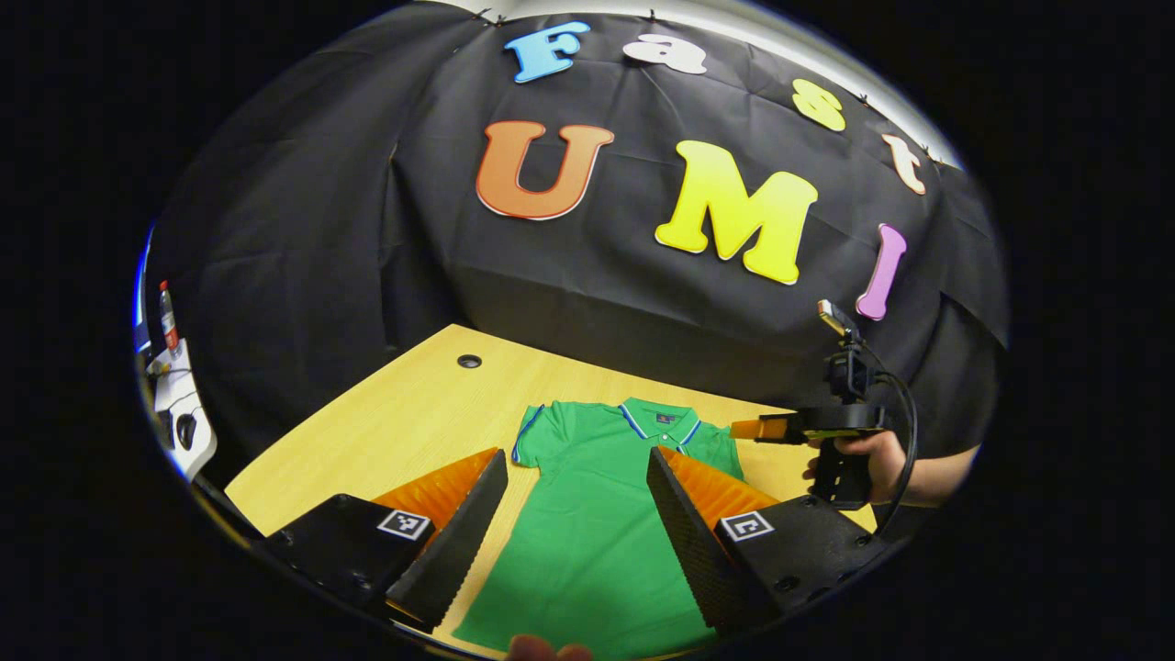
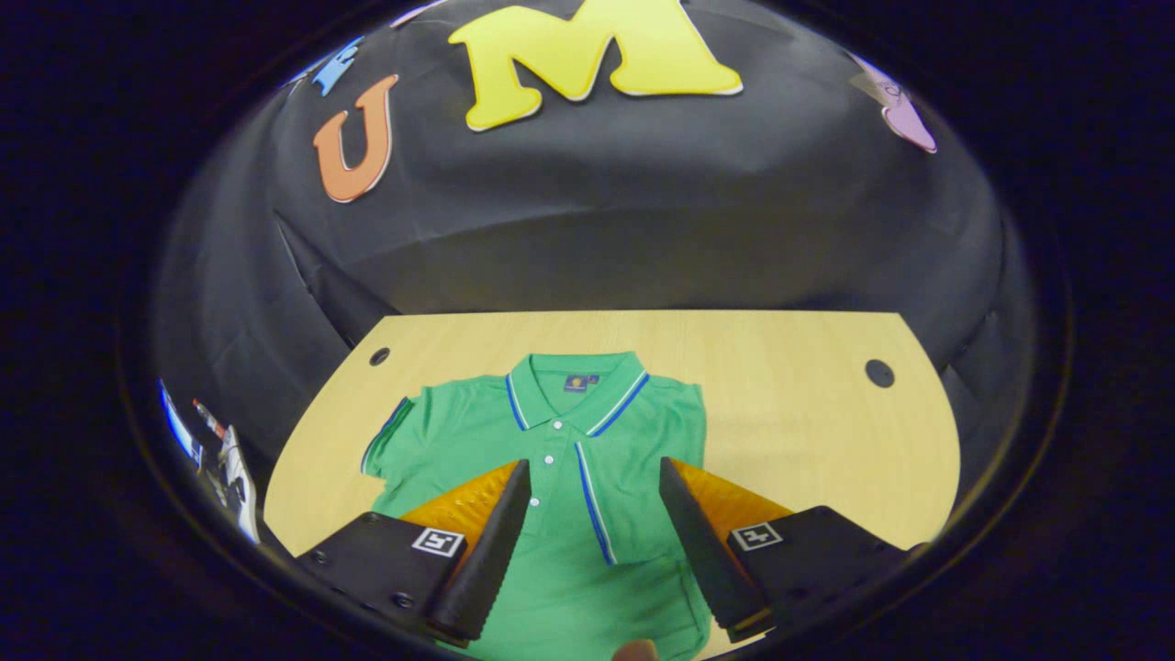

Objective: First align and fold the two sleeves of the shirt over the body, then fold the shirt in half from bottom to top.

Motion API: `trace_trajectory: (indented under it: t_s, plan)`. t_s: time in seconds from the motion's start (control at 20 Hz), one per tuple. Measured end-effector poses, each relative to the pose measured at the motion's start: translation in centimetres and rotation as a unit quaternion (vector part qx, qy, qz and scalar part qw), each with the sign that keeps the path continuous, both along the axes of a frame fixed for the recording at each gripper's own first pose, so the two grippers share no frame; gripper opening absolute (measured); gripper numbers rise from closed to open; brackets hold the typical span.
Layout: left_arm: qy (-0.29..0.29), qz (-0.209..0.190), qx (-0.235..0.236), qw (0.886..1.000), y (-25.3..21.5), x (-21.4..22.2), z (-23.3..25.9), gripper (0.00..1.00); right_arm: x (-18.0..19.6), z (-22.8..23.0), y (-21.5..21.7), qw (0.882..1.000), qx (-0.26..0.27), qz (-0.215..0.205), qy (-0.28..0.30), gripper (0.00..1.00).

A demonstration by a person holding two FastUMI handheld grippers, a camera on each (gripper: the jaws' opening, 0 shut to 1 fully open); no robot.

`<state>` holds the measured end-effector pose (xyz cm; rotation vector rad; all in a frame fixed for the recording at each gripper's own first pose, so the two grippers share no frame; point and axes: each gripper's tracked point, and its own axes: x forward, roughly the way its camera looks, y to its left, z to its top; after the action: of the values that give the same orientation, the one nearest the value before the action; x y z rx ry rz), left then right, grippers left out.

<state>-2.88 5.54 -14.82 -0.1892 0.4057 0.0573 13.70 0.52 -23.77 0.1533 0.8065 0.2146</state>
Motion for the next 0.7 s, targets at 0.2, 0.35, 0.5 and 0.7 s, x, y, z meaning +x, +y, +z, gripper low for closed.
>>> trace_trajectory:
  t_s: [0.2,0.35,0.5,0.7]
  plan:
    - [0.051,-0.032,-0.020,0.998,1.7,2.0,-3.2,0.98,-5.2,4.6,-3.1,0.999,-0.014,-0.003,-0.028,0.89]
    - [0.065,-0.047,-0.065,0.995,2.3,4.7,-4.9,0.98,-9.3,7.7,-4.4,0.999,-0.004,-0.009,-0.041,0.89]
    - [0.101,-0.049,-0.099,0.989,3.8,7.4,-8.2,0.98,-12.7,9.6,-5.9,0.999,-0.004,-0.012,-0.051,0.90]
    - [0.139,-0.062,-0.097,0.984,6.0,11.0,-12.0,0.99,-15.4,9.8,-5.9,0.998,0.024,-0.034,-0.036,0.90]
